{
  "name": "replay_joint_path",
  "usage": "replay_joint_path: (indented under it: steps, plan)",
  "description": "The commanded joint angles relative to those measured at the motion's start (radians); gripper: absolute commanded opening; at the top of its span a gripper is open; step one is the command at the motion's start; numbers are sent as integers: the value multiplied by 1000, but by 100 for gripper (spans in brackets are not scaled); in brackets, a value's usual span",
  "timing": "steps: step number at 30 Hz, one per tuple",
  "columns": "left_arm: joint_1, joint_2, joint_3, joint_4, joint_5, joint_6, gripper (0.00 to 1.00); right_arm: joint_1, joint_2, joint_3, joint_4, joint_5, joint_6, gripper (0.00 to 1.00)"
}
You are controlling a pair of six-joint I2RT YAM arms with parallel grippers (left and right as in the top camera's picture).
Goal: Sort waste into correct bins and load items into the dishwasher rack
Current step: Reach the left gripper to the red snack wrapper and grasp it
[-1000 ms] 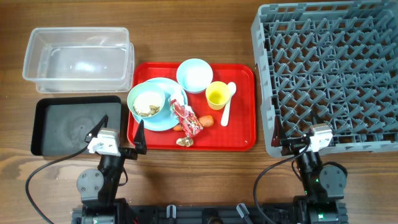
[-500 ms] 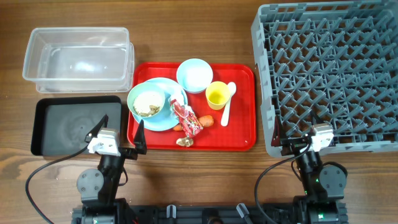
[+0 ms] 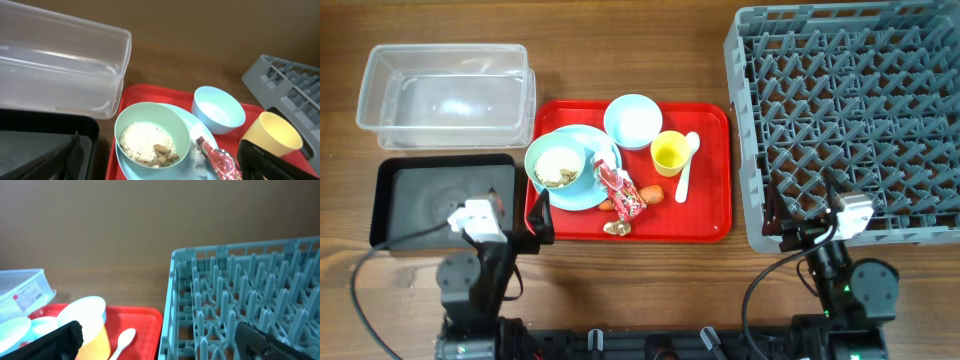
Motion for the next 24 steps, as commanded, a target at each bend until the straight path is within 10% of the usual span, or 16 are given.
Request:
replay_joint_path:
  steps: [1, 14, 24]
  plan:
    - [-4, 190, 204, -51, -9, -24, 100, 0, 112, 128, -65, -14, 18, 100]
    - [-122, 820, 811, -577, 18, -40, 100, 0, 549, 511, -434, 6, 13, 100]
    - [-364, 984, 830, -578, 18, -93, 100, 0, 710, 608, -593, 36, -92, 100]
